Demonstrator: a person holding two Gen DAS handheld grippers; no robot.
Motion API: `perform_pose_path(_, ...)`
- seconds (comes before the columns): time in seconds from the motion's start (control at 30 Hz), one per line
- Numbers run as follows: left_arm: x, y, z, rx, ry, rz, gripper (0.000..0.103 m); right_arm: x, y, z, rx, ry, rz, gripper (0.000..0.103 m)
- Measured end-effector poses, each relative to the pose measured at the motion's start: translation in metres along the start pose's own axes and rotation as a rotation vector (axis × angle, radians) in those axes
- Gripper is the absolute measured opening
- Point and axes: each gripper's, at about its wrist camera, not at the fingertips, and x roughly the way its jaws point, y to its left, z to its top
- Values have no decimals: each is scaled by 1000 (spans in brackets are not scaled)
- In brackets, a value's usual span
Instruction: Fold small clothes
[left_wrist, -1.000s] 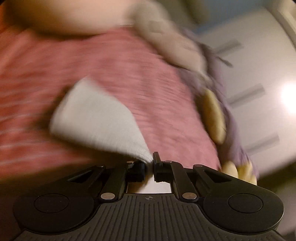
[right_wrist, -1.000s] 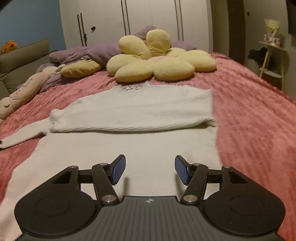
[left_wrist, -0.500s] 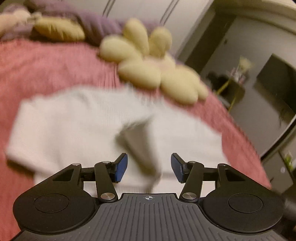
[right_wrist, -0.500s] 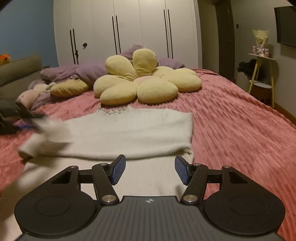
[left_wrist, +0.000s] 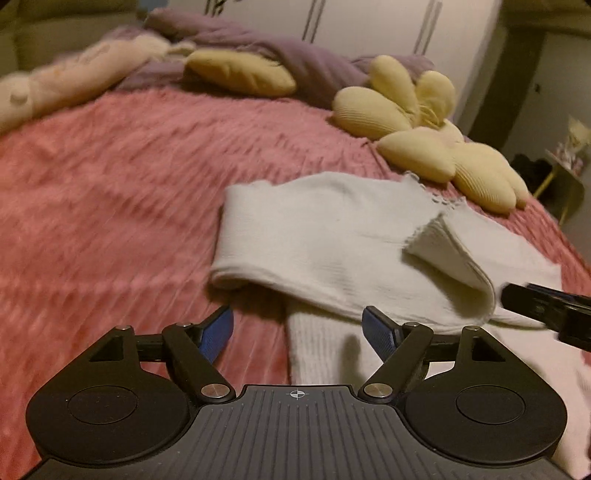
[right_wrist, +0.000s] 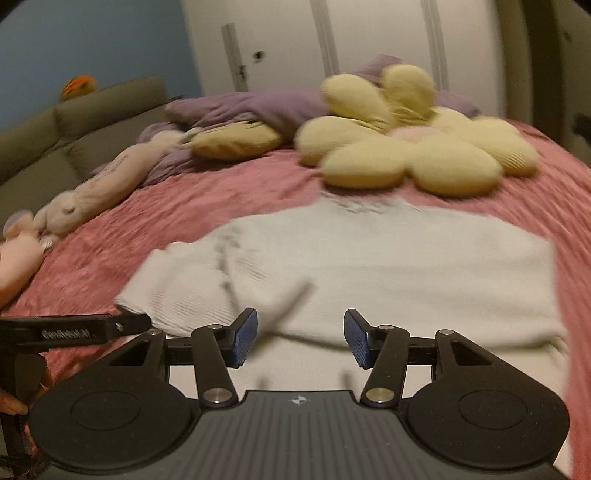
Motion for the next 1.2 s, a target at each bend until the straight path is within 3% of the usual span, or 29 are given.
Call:
perform_pose_path(0.1, 1, 3, -3, 1, 23, 0, 82, 21, 28, 12, -81, 12, 7, 52)
perform_pose_path(0.17, 1, 1, -5, 32, 22, 3, 83, 33, 39, 16, -129, 20, -3, 45)
perform_pose_path(0.27, 0, 0, -4, 50, 23, -3, 83, 48, 41, 15, -158, 60, -26, 6)
perform_pose_path(0.33, -1, -2, -1, 56, 13, -5, 83, 43, 27, 13, -126, 42, -53, 6)
perform_pose_path(0.4, 0, -3, 2, 59, 3, 2, 83, 23, 2, 13, -43, -31, -94, 6)
perform_pose_path(0.53, 9, -11, 5, 43, 13, -7, 81, -9, -65, 1, 233, -153, -139, 6)
perform_pose_path(0.63, 17, -17, 7, 20, 33, -19, 80, -6, -107, -16, 347, -81, -177, 7)
perform_pose_path(0.7, 21, -20, 7, 16, 41, -21, 80, 0, -129, -27, 433, -5, -148, 15)
perform_pose_path(0.83, 26, -23, 8, 24, 49, -5, 81, -5, -151, -34, 565, -39, -89, 16)
perform_pose_path(0.93, 26, -22, 11, 14, 48, 12, 81, -1, -159, -30, 579, -30, -89, 12)
perform_pose_path(0.97, 25, -22, 12, 14, 41, 19, 81, 0, -157, -26, 548, -20, -110, 6)
perform_pose_path(1.1, 26, -19, 17, 10, 33, 67, 81, -16, -137, -8, 330, -154, -228, 5)
perform_pose_path(1.2, 29, -15, 20, -25, 36, 75, 81, -22, -141, -4, 282, -184, -282, 5)
